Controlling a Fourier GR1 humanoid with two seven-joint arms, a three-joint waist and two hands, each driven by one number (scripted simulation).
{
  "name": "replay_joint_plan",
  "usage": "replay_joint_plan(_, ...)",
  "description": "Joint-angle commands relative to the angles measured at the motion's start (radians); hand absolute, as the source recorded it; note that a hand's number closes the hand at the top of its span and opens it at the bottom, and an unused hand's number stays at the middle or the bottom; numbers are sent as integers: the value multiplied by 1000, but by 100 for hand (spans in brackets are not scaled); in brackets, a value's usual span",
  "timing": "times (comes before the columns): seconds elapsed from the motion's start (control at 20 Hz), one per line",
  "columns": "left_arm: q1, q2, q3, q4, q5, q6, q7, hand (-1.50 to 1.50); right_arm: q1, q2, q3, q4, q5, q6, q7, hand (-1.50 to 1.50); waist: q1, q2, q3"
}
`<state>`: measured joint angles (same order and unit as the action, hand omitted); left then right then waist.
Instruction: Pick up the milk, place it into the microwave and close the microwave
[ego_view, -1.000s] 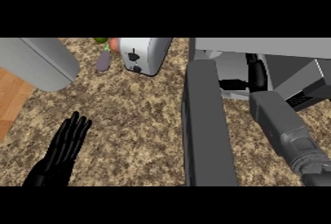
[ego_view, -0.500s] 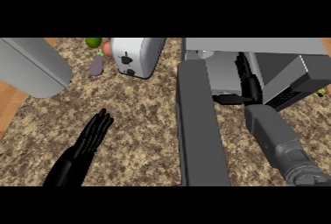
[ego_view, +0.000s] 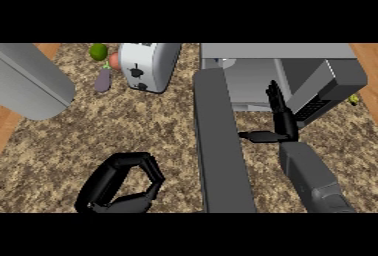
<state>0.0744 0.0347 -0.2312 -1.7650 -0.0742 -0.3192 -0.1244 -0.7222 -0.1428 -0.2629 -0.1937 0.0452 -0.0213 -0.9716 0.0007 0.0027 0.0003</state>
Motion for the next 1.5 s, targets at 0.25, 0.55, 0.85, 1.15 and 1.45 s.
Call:
replay_joint_plan(0.25,-103,-34,-97,205,-141,82,-36,150,228,-19,77,-254,0,100,26,-150,-31,-12,-2)
replay_joint_plan(0.55,-148,-34,-206,363,-158,74,-49,150,385,-16,126,-476,-11,131,71,-150,-60,-17,-5)
replay_joint_plan(0.85,-217,-35,-328,541,-85,130,-139,150,566,-69,145,-804,-62,179,201,-150,-46,-8,-4)
replay_joint_plan(1.15,-367,-34,-543,623,-22,283,-83,150,729,-85,129,-1083,-143,216,292,-150,-68,-6,-4)
replay_joint_plan(1.45,-482,-34,-726,643,167,578,-43,150,779,-145,107,-1244,-258,332,408,-150,-97,0,-5)
